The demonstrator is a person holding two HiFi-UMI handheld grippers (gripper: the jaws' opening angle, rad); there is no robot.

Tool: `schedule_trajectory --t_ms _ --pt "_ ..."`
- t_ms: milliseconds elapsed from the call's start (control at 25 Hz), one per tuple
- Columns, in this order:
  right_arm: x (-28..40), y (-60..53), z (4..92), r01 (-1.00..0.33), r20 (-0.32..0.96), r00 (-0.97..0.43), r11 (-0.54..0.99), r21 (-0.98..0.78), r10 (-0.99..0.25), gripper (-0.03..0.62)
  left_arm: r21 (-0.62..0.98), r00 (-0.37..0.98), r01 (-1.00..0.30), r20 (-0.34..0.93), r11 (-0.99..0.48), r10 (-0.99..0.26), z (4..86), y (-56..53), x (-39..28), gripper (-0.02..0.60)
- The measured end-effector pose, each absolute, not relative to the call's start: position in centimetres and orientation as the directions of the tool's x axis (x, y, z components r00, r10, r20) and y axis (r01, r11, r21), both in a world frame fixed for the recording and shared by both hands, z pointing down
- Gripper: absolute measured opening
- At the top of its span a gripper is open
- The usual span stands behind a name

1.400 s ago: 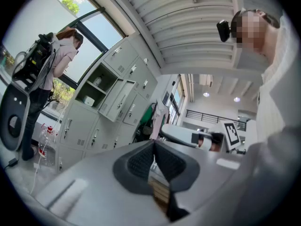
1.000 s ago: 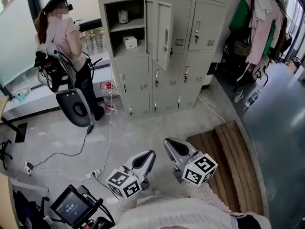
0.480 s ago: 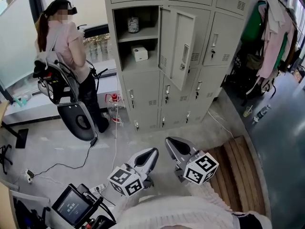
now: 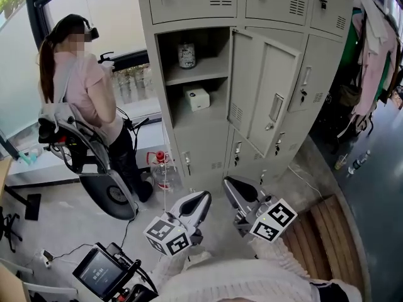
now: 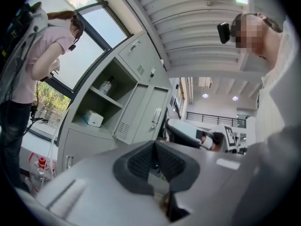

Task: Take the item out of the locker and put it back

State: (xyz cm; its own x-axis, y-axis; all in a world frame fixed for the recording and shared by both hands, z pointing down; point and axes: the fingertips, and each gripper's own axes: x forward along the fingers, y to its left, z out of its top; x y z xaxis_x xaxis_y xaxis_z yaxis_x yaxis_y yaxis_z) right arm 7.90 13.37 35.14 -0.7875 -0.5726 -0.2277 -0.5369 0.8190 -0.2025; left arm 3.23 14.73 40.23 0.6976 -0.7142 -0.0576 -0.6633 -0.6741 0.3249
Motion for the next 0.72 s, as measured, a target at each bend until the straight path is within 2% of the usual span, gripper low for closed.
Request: schedule_trajectory --t_ms 240,440,560,720 --pt "5.4 8.6 36.6 -0.58 -0.111 -0.795 0.801 -0.147 -0.596 0.0 0.309 0.71 -0.669 -0.001 -0.675 -0.704 41.6 9.9 2.2 0.008" --pt "3.5 3.6 35.1 -0.549 -0.176 -0.805 0.824 -0.14 -0.566 0.002 0.292 0.658 -0.713 -0.034 -0.637 -0.752 40.0 5.1 -0.5 0.008" --pt "2.4 0.0 34.4 -0.534 -0.189 -0.814 0.836 -0.127 -0.549 0.028 0.271 0.626 -0.738 -0.067 -0.618 -0.777 38.4 1.3 -2.1 0.008" --pt "1.3 -4.3 33.2 -0.514 -0.202 -0.829 0.852 -0.096 -0.522 0.029 0.228 0.605 -0.759 -0.096 -0.609 -0.79 36.5 -3.2 -3.3 0.008"
